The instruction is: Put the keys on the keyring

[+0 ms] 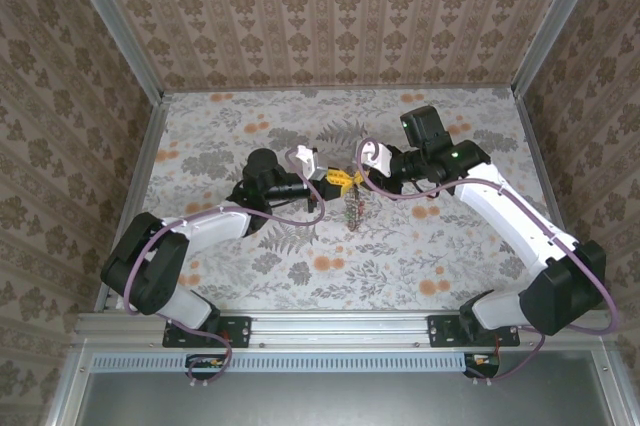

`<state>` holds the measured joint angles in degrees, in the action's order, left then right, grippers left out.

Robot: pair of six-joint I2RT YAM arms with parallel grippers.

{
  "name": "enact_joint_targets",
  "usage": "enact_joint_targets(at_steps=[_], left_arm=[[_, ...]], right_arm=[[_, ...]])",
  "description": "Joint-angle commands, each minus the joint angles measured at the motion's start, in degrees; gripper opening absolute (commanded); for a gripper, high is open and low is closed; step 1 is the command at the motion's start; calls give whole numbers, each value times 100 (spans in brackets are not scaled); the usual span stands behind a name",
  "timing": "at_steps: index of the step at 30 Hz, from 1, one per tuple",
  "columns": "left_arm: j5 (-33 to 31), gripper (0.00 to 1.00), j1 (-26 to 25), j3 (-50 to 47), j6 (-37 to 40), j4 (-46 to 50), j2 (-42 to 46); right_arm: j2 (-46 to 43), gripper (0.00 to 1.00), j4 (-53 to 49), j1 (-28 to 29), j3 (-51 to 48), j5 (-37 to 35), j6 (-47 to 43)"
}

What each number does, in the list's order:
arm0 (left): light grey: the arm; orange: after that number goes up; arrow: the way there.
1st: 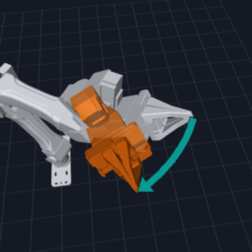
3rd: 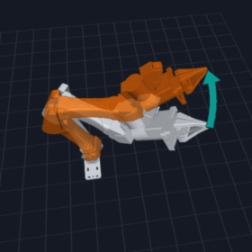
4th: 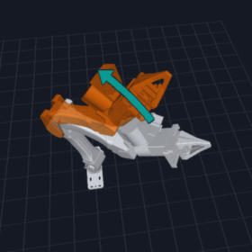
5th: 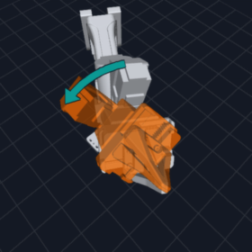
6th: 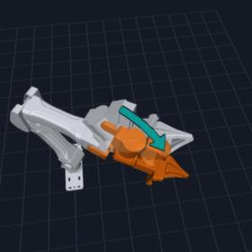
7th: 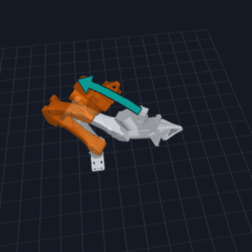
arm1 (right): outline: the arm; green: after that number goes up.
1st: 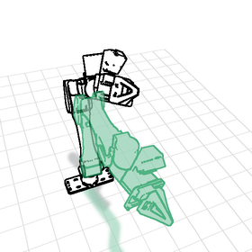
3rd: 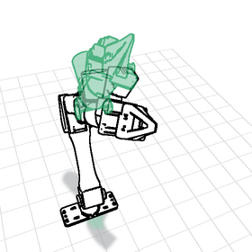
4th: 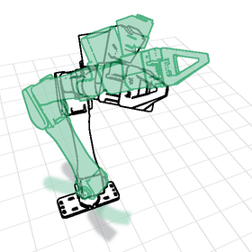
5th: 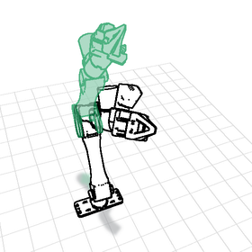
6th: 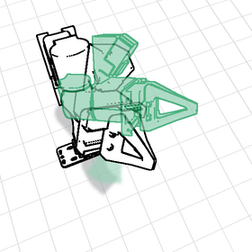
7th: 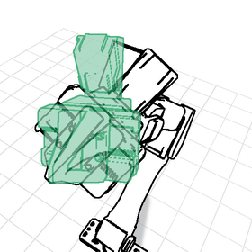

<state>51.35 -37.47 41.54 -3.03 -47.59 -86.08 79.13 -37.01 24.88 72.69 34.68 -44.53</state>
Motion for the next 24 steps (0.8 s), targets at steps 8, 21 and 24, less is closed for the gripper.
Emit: enact_joint_targets(at_steps=[8, 21, 24], left_arm=[[-815, 33, 47, -44, 1061, 1449, 671], [-703, 35, 36, 72, 1157, 1575, 519], [-521, 35, -4, 72, 919, 1237, 347]], right_arm=[[617, 0, -2049, 323, 1363, -1495, 305], [1288, 0, -3294, 1033, 2390, -2702, 145], [1332, 0, -3322, 1054, 2462, -2644, 112]])
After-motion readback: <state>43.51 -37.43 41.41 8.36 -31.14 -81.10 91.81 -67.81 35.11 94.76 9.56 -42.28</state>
